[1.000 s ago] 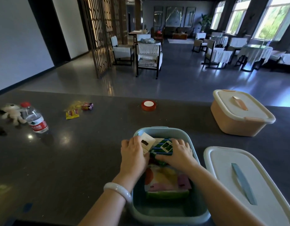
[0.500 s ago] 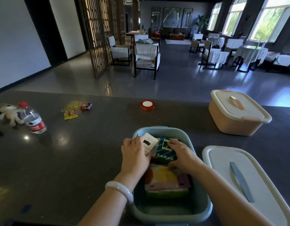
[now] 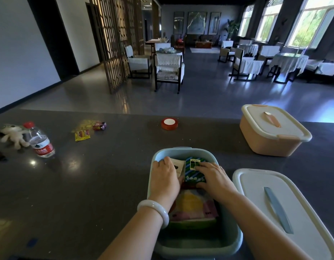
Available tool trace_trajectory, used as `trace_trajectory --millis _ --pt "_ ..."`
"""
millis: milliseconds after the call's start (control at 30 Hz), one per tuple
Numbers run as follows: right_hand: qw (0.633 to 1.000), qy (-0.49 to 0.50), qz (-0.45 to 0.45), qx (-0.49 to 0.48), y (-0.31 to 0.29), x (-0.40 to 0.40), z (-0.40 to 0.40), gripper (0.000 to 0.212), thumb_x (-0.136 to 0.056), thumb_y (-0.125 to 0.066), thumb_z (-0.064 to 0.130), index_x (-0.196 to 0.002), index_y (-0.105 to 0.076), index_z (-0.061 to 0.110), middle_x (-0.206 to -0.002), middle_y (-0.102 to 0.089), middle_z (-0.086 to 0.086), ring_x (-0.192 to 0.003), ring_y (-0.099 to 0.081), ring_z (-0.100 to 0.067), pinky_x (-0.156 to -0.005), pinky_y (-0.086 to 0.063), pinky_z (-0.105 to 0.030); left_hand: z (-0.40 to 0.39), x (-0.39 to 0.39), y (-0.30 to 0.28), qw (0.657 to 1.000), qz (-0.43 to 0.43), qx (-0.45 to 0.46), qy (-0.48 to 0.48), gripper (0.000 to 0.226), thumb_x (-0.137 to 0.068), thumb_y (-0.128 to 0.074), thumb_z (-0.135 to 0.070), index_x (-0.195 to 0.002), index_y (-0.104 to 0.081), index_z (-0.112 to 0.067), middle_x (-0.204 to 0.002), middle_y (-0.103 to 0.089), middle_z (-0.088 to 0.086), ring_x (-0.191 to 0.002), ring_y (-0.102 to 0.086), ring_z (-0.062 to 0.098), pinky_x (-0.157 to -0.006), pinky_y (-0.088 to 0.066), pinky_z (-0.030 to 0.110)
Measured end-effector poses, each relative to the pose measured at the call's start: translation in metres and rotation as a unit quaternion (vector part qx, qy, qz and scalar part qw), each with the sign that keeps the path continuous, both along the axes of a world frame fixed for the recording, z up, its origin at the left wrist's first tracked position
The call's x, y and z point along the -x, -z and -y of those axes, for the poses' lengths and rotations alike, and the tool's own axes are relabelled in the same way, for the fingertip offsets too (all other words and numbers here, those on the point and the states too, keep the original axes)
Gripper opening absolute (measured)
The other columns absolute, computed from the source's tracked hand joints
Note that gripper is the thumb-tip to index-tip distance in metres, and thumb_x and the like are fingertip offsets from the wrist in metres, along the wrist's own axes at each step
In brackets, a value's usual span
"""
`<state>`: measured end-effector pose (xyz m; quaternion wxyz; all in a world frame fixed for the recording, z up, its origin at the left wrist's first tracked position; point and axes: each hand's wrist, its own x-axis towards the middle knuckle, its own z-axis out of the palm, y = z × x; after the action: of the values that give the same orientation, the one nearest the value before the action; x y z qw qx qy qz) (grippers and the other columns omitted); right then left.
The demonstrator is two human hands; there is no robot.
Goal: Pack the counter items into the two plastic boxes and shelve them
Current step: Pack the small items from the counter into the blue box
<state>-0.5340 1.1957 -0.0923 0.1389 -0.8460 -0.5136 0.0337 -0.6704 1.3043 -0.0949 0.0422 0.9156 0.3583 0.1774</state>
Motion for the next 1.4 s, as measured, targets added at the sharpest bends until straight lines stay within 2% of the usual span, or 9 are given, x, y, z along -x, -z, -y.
trace_trajectory --millis 200,300,400,500,600,933,1100,1233,1400 --pt "1.0 -0.003 0.003 -0.013 0.005 -0.001 0.002 0.061 -0.085 -0.066 0.028 -0.143 -0.044 0.028 -0.151 -0.038 0.005 -0.139 -0.028 -0.016 -0.115 -0.016 -0.03 0.005 -0.002 0.002 0.999 0.013 0.024 -0.029 0.058 -0.092 -0.052 -0.052 -0.124 -0.044 -0.005 -0.116 -0.055 0.007 -0.104 -0.05 0.022 -0.094 -0.04 0.029" --pt "1.0 -0.006 -0.001 -0.016 0.007 -0.002 0.003 0.061 -0.086 -0.064 0.025 -0.143 -0.043 0.027 -0.152 -0.037 0.005 -0.14 -0.027 -0.014 -0.116 -0.016 -0.029 0.009 -0.004 0.007 0.996 0.037 0.063 -0.052 0.048 -0.096 -0.052 -0.037 -0.13 -0.039 -0.007 -0.128 -0.051 0.008 -0.114 -0.046 0.023 -0.098 -0.04 0.028" --pt "1.0 -0.006 0.001 -0.019 0.01 -0.002 0.003 0.061 -0.087 -0.064 0.022 -0.143 -0.043 0.028 -0.152 -0.037 0.006 -0.141 -0.027 -0.014 -0.115 -0.016 -0.029 0.01 -0.006 0.012 0.991 0.038 0.111 -0.067 0.048 -0.098 -0.049 -0.025 -0.137 -0.032 -0.005 -0.137 -0.043 0.012 -0.124 -0.041 0.026 -0.103 -0.039 0.032" --pt "1.0 -0.01 0.007 -0.021 0.011 -0.003 0.003 0.061 -0.087 -0.063 0.023 -0.144 -0.042 0.029 -0.152 -0.036 0.007 -0.141 -0.028 -0.014 -0.115 -0.016 -0.028 0.01 -0.006 0.016 0.98 0.033 0.185 -0.064 0.073 -0.094 -0.057 -0.04 -0.146 -0.021 -0.004 -0.147 -0.032 0.016 -0.135 -0.03 0.031 -0.112 -0.031 0.039" --pt "1.0 -0.01 0.002 -0.024 0.011 -0.003 0.004 0.061 -0.088 -0.063 0.023 -0.144 -0.041 0.029 -0.153 -0.035 0.007 -0.142 -0.027 -0.014 -0.116 -0.015 -0.028 0.009 -0.007 0.017 0.973 0.063 0.216 -0.056 0.091 -0.082 -0.064 -0.057 -0.144 -0.026 -0.003 -0.144 -0.036 0.016 -0.133 -0.03 0.031 -0.111 -0.031 0.042" --pt "1.0 -0.012 -0.003 -0.029 0.012 -0.005 0.002 0.06 -0.088 -0.062 0.024 -0.144 -0.041 0.03 -0.153 -0.035 0.008 -0.141 -0.027 -0.013 -0.116 -0.015 -0.028 0.011 -0.01 0.021 0.966 0.083 0.233 -0.071 0.082 -0.082 -0.068 -0.049 -0.145 -0.03 -0.014 -0.143 -0.036 0.012 -0.133 -0.03 0.027 -0.111 -0.031 0.041" --pt "0.999 -0.009 -0.004 -0.035 0.015 -0.007 0.002 0.062 -0.086 -0.065 0.026 -0.143 -0.042 0.031 -0.152 -0.037 0.009 -0.141 -0.028 -0.012 -0.116 -0.016 -0.028 0.0 -0.005 0.017 0.958 0.026 0.282 -0.044 0.076 -0.085 -0.069 -0.026 -0.148 -0.027 -0.022 -0.141 -0.03 0.002 -0.135 -0.025 0.021 -0.111 -0.029 0.035" --pt "0.999 -0.005 -0.006 -0.035 0.017 -0.009 0.003 0.063 -0.086 -0.066 0.028 -0.143 -0.041 0.033 -0.152 -0.037 0.01 -0.141 -0.028 -0.012 -0.117 -0.017 -0.03 -0.005 -0.001 0.018 0.966 0.005 0.257 -0.012 0.064 -0.089 -0.056 -0.004 -0.147 -0.032 -0.02 -0.139 -0.031 -0.001 -0.131 -0.031 0.019 -0.109 -0.034 0.032" --pt "0.999 -0.013 -0.004 -0.031 0.018 -0.008 0.0 0.063 -0.087 -0.065 0.028 -0.144 -0.04 0.033 -0.152 -0.036 0.01 -0.142 -0.027 -0.012 -0.117 -0.016 -0.03 -0.002 0.0 0.021 0.979 0.034 0.2 -0.024 0.053 -0.092 -0.053 -0.006 -0.142 -0.04 -0.019 -0.132 -0.039 0.002 -0.123 -0.038 0.02 -0.106 -0.038 0.03"
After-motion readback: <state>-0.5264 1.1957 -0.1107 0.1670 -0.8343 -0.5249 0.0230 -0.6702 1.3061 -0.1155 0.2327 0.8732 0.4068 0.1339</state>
